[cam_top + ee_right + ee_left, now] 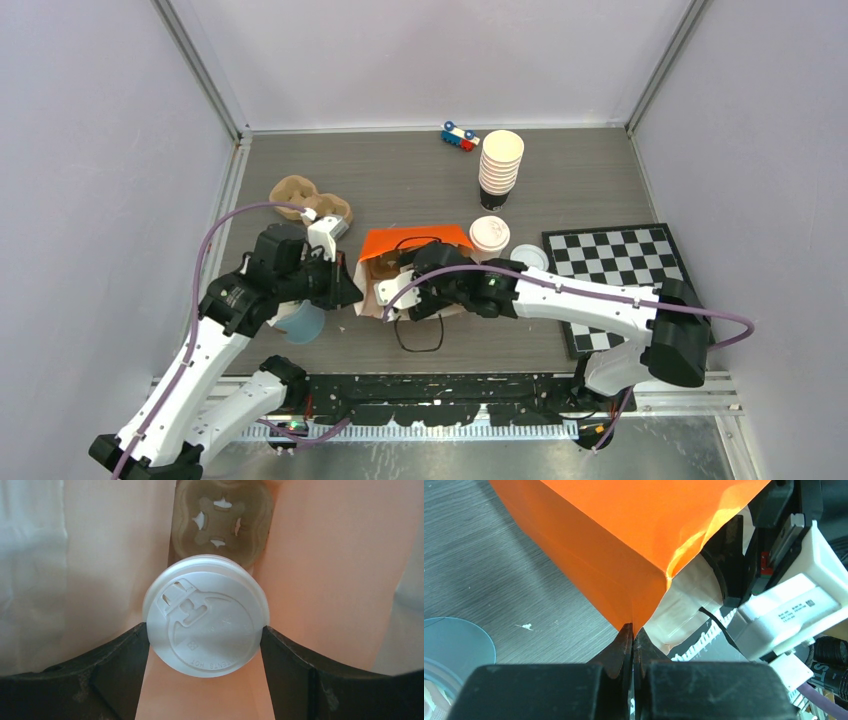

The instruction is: Pack the takeout coffee

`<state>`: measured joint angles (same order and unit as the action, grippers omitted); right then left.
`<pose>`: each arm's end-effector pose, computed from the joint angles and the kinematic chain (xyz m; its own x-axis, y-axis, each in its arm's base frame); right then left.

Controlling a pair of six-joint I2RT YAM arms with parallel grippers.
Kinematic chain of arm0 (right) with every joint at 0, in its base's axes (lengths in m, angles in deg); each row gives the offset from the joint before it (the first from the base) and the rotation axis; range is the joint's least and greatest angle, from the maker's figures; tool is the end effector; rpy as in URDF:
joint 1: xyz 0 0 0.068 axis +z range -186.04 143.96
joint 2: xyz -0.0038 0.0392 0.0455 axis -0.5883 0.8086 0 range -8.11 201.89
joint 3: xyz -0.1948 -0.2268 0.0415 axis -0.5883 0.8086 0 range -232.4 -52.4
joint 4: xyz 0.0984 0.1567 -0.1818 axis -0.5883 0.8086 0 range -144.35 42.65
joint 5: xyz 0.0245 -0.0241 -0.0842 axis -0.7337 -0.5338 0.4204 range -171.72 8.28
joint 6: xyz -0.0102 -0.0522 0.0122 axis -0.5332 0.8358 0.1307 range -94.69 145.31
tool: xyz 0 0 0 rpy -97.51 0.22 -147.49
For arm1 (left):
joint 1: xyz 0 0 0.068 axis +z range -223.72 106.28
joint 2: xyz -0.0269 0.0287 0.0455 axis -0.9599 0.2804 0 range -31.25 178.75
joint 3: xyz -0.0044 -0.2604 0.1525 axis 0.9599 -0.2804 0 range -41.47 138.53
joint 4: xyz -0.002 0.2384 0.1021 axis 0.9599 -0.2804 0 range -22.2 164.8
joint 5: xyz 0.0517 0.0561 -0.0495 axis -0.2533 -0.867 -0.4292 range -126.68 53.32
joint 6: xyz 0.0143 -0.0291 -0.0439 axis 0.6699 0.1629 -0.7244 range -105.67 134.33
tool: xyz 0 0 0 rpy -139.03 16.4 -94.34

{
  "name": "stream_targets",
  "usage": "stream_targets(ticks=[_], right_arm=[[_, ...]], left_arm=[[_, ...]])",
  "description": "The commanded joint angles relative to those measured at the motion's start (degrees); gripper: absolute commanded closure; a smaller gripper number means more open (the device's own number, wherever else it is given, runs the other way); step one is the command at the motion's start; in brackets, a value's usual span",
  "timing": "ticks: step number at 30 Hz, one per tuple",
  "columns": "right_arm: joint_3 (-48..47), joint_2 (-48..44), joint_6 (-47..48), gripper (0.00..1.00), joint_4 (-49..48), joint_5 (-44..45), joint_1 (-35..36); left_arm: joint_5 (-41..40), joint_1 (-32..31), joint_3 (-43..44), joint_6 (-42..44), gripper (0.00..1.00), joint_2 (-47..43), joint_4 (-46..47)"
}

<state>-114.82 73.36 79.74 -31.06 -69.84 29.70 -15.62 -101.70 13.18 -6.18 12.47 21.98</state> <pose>0.1328 0.2766 0.3077 0.5139 -0.7971 -0.3173 -0.7077 -0.1848 -0.6819 0.0956 -0.0658 0.3493 -0.7885 0.0487 -0.6132 0.4248 0.7641 -0.4856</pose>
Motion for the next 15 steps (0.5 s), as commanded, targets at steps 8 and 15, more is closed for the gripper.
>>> stream_targets(ticks=[8,15], right_arm=[[-4.07,-1.29,3.0,0.27,1.53,0.73,-2.34],[-3.22,-0.03,4.29,0.27,0.93,0.33,-2.3]], left_arm=[[1.71,0.3,0.83,1.92,1.0,-0.82,1.8],[2.09,0.3,1.06,1.84,1.0,-0.83,2.08]])
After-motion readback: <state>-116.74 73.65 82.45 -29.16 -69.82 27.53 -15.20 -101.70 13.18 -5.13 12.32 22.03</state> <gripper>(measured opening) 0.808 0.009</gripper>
